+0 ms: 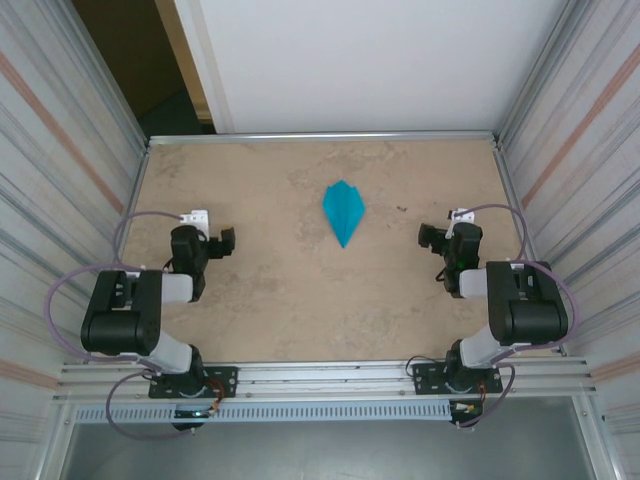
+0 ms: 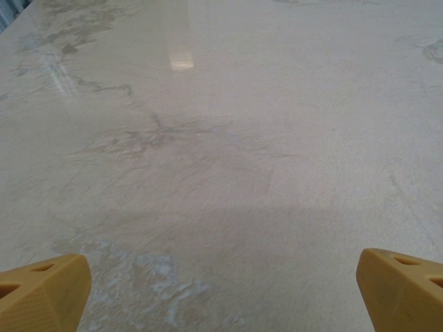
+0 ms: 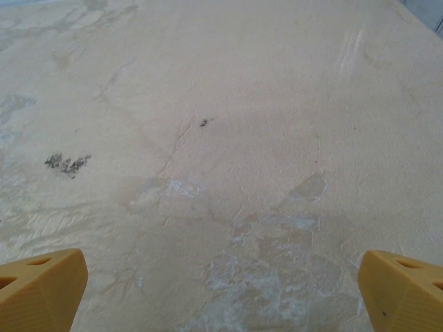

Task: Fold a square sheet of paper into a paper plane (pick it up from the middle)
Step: Reset both arms

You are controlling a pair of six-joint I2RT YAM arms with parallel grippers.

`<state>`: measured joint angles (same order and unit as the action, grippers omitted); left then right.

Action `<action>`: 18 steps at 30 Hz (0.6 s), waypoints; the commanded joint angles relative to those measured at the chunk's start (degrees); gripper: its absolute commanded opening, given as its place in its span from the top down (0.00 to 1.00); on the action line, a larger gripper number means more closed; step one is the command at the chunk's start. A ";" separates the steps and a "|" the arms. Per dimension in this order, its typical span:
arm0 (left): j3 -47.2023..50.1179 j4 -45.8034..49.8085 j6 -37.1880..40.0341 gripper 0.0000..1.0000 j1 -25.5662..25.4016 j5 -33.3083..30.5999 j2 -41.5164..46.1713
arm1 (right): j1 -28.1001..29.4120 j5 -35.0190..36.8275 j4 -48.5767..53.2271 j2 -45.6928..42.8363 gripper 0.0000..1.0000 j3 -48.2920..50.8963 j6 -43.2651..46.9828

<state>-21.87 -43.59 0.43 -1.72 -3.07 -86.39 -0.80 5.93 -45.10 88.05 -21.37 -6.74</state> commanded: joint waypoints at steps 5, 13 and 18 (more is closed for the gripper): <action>-0.68 -3.53 2.43 0.01 -1.09 -3.06 -0.08 | -0.52 -0.73 -1.49 0.32 0.01 -1.62 0.89; -1.15 -2.78 2.47 0.01 -0.69 -1.84 -0.29 | -0.68 -0.68 -1.48 0.28 0.01 -1.63 0.90; -2.43 -1.00 2.79 0.01 -0.13 0.56 -0.92 | -0.61 -0.71 -1.55 0.26 0.01 -1.64 0.94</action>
<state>-22.37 -44.75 1.78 -2.33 -4.01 -86.54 -1.21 5.69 -45.25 88.05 -21.76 -6.74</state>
